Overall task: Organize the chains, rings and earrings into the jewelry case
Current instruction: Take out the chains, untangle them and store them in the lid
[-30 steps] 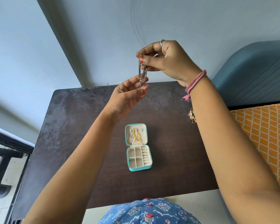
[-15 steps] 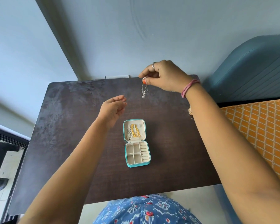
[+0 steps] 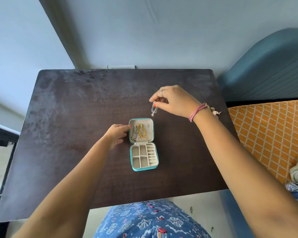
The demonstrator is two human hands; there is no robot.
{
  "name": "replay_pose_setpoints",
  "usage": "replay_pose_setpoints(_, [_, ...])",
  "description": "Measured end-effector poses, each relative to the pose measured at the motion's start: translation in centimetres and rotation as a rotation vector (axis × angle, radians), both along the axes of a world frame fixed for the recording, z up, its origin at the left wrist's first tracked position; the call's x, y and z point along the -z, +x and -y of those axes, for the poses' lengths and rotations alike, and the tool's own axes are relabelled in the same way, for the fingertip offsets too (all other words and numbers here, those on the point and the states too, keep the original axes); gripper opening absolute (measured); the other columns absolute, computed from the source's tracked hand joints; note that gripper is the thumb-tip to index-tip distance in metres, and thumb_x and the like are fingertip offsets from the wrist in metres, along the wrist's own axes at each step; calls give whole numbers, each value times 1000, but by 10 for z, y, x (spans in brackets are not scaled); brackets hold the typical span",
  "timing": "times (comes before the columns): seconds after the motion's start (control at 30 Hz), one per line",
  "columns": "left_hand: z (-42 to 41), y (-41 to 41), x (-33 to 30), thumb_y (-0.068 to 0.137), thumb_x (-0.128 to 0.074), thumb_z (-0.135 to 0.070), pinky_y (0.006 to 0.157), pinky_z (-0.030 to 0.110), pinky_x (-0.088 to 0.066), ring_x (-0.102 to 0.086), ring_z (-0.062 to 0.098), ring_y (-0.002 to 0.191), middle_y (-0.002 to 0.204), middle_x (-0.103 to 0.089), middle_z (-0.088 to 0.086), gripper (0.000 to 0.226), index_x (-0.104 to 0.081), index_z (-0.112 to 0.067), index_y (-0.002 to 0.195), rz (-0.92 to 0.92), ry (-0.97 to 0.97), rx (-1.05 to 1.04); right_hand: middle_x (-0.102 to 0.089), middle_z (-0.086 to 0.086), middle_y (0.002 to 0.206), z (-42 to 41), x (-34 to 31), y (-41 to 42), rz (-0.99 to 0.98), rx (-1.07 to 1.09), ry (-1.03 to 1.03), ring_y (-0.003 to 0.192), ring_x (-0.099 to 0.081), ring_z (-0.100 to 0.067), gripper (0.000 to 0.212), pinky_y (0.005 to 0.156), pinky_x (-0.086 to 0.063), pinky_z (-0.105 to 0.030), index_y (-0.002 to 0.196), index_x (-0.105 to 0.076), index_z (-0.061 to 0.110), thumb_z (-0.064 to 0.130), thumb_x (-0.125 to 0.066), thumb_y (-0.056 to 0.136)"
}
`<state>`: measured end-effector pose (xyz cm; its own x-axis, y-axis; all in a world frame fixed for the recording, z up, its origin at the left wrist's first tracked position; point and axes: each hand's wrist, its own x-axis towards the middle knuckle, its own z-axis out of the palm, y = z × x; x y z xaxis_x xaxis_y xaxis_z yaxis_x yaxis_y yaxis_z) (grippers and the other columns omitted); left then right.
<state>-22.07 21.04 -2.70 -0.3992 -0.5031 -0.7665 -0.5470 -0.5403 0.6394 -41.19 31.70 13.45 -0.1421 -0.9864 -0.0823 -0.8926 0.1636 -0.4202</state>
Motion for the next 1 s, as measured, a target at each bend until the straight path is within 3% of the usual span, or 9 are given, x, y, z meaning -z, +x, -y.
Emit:
replay_pose_setpoints(0.1, [-6,2,5,89,-66,-31,99,38,-38,-57,16,110,118,-65,2,35,-60,-16,120,-24,-3,52,-65,4,94,-5,14,6,-5,-4,9,78,-57,-6,19,78,-49,-23,107,-71,21,18,-60,91])
replay_pose_setpoints(0.17, [-11,2,7,90,-64,-30,85,30,-39,-59,14,105,109,-69,-1,22,-64,-20,110,-56,-34,89,-66,5,96,-9,23,10,-13,-9,9,80,-58,-6,19,77,-50,-24,107,-71,22,19,-60,92])
replay_pose_setpoints(0.27, [-19,5,9,94,-60,-23,67,17,-37,-60,4,88,101,-69,-3,20,-64,-17,112,-131,-59,57,-66,8,97,-19,37,17,-33,-7,24,82,-59,-6,19,74,-52,-27,106,-71,24,23,-59,92])
replay_pose_setpoints(0.33, [-21,10,15,95,-59,-20,71,18,-43,-62,5,86,103,-70,-1,21,-63,-15,114,-174,-51,28,-65,10,97,-26,46,22,-38,0,22,82,-57,-5,18,72,-51,-26,105,-71,25,23,-58,92])
replay_pose_setpoints(0.47, [-23,20,26,93,-61,-15,98,31,-45,-63,14,99,108,-70,4,23,-64,-13,115,-297,-19,-38,-66,9,98,-39,65,31,-38,21,7,89,-57,-7,18,70,-44,-20,105,-71,23,24,-58,93])
replay_pose_setpoints(0.63, [-26,25,28,92,-60,-14,86,22,-45,-63,11,99,106,-71,1,25,-63,-15,117,-402,6,-54,-68,7,97,-46,87,38,-38,26,-8,88,-57,-9,17,71,-41,-18,105,-72,22,23,-60,92])
replay_pose_setpoints(0.9, [-24,28,32,91,-61,-19,94,27,-43,-61,14,105,110,-71,2,27,-65,-18,118,-460,31,-58,-71,2,95,-33,112,35,-107,36,-63,85,-60,-17,18,72,-52,-32,106,-71,20,23,-60,92])
replay_pose_setpoints(1.0, [-23,28,34,91,-62,-20,96,28,-41,-61,14,106,112,-70,3,30,-64,-17,120,-460,28,-61,-72,0,89,-24,120,34,-160,31,-126,78,-62,-19,17,66,-54,-37,104,-71,18,20,-64,89])
